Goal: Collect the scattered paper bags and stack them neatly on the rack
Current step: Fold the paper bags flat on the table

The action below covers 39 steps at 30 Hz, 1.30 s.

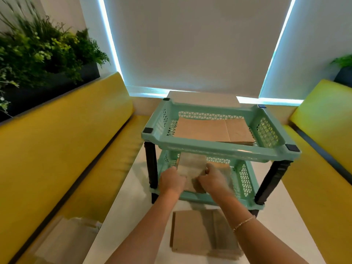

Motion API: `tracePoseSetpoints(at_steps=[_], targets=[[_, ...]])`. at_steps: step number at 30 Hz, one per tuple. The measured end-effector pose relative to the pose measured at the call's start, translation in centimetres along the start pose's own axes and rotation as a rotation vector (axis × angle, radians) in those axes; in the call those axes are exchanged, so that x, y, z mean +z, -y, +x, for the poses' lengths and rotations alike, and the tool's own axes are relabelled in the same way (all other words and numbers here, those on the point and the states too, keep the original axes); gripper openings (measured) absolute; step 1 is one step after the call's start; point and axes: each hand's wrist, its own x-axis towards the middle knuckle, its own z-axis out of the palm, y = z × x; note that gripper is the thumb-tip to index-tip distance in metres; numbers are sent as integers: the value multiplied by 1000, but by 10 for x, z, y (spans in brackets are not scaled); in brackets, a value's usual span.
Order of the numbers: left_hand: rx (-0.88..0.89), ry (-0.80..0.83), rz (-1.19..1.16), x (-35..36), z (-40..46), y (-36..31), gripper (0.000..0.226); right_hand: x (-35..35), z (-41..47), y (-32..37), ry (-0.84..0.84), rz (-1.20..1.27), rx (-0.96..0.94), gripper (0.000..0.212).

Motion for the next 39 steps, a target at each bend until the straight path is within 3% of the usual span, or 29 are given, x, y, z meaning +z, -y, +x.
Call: tracePoseSetpoints(at_steps=[3,7,18,27,32,35,39], targets=[[10,15,69,5,14,2,22,1,12,4,37,-83,18,62],[-45,56,160,11,26,2,27,5,21,6,84,-41,70,71],[-174,170,408,20,32,4,27,22,25,5,102,-248,82,58],[-169,109,338,24,35,4,29,26,25,8,102,-376,75,61],[80,-42,191,10,7,1,37,1,12,3,49,-346,-39,62],[77,100,51,-1,-27,-5,29,-16,-8,-11,36,-309,-59,50],[133,355,234,4,-68,-7,26,-44,-50,-31,-31,-361,-16,43]])
